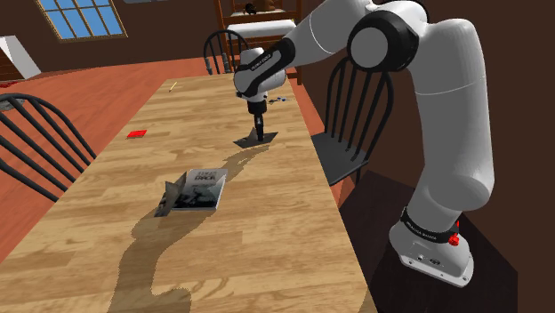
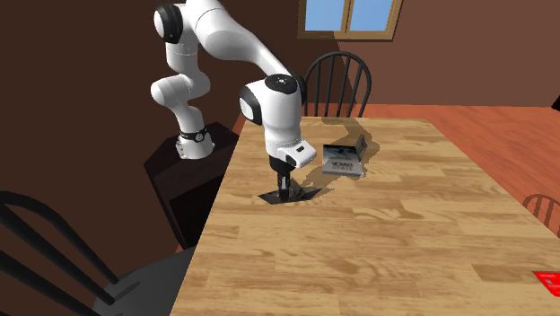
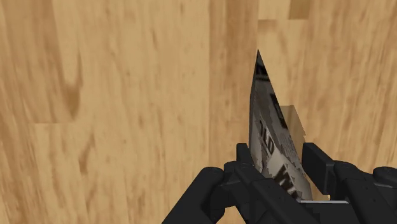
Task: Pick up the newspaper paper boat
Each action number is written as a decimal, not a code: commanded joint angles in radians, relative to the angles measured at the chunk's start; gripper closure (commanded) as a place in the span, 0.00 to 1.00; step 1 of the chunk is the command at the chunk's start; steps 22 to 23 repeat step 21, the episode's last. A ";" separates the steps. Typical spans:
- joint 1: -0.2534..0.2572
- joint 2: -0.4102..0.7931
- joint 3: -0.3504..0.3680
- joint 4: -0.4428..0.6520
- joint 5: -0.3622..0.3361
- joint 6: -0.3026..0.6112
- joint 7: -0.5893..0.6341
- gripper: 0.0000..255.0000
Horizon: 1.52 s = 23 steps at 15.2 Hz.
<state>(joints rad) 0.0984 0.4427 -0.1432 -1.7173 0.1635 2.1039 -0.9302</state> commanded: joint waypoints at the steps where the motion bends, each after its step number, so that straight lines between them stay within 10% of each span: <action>1: 0.001 0.001 0.001 0.000 0.000 0.000 0.000 1.00; 23: 0.002 -0.074 -0.008 0.097 -0.020 -0.171 0.022 1.00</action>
